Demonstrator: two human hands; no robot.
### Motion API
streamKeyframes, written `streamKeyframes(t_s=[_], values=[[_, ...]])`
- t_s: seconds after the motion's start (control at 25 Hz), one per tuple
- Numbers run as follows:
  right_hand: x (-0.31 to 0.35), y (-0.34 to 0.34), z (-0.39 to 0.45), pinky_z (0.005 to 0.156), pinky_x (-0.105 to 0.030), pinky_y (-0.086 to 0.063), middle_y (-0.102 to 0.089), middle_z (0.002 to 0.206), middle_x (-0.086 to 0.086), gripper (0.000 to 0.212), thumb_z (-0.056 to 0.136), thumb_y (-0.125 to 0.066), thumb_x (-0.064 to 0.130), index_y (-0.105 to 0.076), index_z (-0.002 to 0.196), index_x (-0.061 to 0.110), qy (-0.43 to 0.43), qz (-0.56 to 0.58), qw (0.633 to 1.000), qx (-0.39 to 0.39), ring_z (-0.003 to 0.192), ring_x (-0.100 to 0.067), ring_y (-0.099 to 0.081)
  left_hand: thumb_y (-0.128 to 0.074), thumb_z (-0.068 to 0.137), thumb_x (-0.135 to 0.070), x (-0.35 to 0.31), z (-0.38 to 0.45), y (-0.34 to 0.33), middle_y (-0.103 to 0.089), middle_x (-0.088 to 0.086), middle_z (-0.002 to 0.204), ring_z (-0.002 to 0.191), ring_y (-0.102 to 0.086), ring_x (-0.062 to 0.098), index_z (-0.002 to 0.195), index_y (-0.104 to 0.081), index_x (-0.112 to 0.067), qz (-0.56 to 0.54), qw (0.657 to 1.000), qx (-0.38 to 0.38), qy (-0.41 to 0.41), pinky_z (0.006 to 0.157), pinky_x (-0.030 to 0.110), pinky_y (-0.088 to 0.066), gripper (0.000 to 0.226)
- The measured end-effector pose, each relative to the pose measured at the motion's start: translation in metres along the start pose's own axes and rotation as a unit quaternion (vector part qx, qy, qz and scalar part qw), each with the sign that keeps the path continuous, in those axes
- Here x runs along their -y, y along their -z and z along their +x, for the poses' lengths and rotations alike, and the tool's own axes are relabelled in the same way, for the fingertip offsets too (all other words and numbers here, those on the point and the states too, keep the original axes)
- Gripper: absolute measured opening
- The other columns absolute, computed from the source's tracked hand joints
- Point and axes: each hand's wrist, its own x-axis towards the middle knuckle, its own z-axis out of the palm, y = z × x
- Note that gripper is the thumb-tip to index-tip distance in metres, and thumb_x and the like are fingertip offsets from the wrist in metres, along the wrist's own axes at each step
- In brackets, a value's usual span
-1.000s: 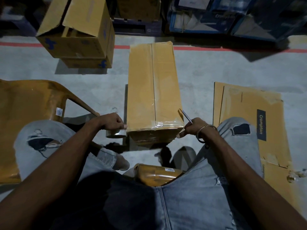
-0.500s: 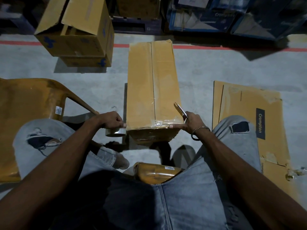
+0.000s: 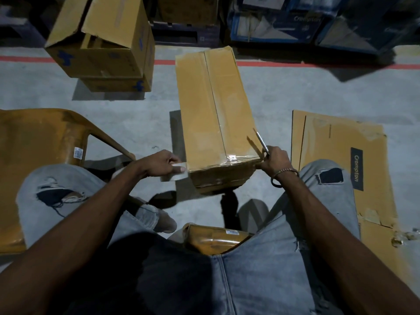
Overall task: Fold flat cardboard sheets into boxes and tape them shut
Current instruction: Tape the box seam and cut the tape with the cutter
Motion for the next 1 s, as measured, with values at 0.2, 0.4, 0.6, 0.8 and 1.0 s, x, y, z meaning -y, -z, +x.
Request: streamKeyframes(t_s=[0.2, 0.4, 0.6, 0.8, 1.0], values=[[0.007, -0.004, -0.009, 0.057, -0.032, -0.041, -0.058, 0.081, -0.004, 0.083, 0.055, -0.084, 0.079, -0.056, 0.092, 0.011, -0.065, 0.081, 0.995, 0.014, 0.074, -0.022, -0.055, -0.074, 0.097, -0.032, -0.008, 0.008, -0.012, -0.047, -0.018, 0.052, 0.058, -0.042, 0.008, 0.059, -0.067, -0.036, -0.021, 0.999, 0.014, -0.021, 0.065, 0.03, -0.032, 0.039], [0.013, -0.013, -0.011, 0.065, -0.034, -0.047, -0.062, 0.092, -0.01, 0.098, 0.049, -0.083, 0.083, -0.054, 0.104, 0.007, -0.065, 0.07, 0.995, -0.029, 0.086, -0.029, -0.06, -0.067, 0.099, -0.043, -0.002, 0.009, -0.011, -0.053, -0.005, 0.065, 0.063, -0.048, 0.013, 0.072, -0.067, -0.022, 0.034, 0.999, 0.011, -0.029, 0.064, 0.031, -0.036, 0.034], [0.01, -0.011, -0.011, 0.067, -0.034, -0.046, -0.059, 0.09, -0.008, 0.093, 0.05, -0.09, 0.073, -0.052, 0.105, 0.007, -0.049, 0.055, 0.997, -0.023, 0.085, -0.027, -0.057, -0.064, 0.093, -0.065, 0.002, 0.018, -0.019, -0.064, 0.004, 0.067, 0.065, -0.06, 0.019, 0.07, -0.068, -0.016, 0.165, 0.986, -0.025, -0.006, 0.064, 0.035, -0.045, 0.054], [0.008, -0.014, -0.008, 0.075, -0.041, -0.055, -0.059, 0.093, -0.011, 0.095, 0.053, -0.09, 0.071, -0.054, 0.11, 0.004, -0.062, 0.05, 0.996, -0.028, 0.088, -0.03, -0.059, -0.059, 0.078, -0.087, 0.011, 0.015, -0.013, -0.064, 0.006, 0.065, 0.071, -0.066, 0.025, 0.074, -0.068, -0.01, 0.189, 0.98, -0.037, 0.054, 0.064, 0.035, -0.045, 0.077], [0.008, -0.016, -0.006, 0.069, -0.038, -0.051, -0.059, 0.09, -0.011, 0.091, 0.053, -0.086, 0.075, -0.052, 0.102, 0.007, -0.057, 0.035, 0.998, -0.02, 0.085, -0.029, -0.056, -0.069, 0.094, -0.053, 0.019, 0.007, 0.0, -0.073, 0.016, 0.105, 0.096, -0.067, 0.03, 0.102, -0.074, -0.005, 0.108, 0.991, 0.03, 0.07, 0.082, 0.043, -0.053, 0.049]])
